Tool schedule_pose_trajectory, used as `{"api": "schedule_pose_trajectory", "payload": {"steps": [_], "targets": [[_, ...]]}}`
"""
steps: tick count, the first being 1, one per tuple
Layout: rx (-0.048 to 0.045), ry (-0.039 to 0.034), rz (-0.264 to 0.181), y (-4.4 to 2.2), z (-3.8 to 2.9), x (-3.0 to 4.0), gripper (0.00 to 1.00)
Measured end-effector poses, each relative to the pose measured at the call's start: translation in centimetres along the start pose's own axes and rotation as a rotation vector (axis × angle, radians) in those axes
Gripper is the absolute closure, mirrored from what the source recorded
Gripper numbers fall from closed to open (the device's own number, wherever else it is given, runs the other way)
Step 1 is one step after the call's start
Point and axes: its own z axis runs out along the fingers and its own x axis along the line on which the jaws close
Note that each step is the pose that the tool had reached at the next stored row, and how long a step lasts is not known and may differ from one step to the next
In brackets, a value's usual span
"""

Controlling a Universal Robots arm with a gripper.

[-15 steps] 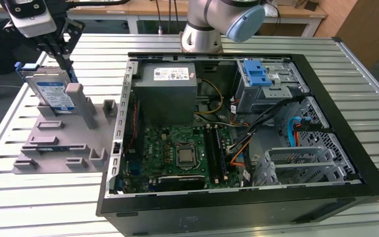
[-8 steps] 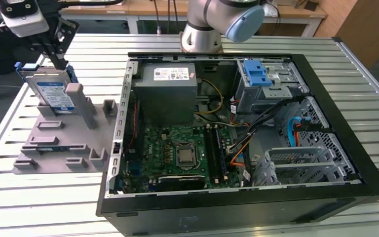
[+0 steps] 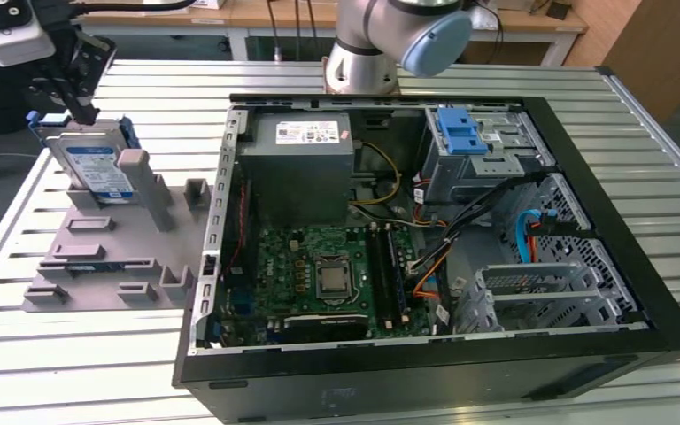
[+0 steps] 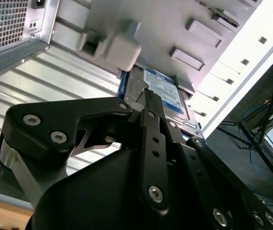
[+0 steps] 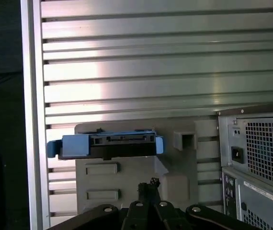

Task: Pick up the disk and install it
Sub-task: 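Reach for the disk, then pick up the disk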

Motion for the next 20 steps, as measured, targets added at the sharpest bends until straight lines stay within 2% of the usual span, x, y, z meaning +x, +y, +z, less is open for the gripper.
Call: {"api": "schedule_pose_trajectory", "payload": {"steps": [5,14,16,20], "targets": [[0.0031,-0.0002,0.000,0.47,0.25,2.27,0.89],[0.0117,0.0018,0.000,2.29,0.69,5.21,0.89],[0.0123,0.0018,0.000,2.40,0.74,5.59,0.89],[0.0124,0.0019,0.000,2.39,0.74,5.64,0.89]]}}
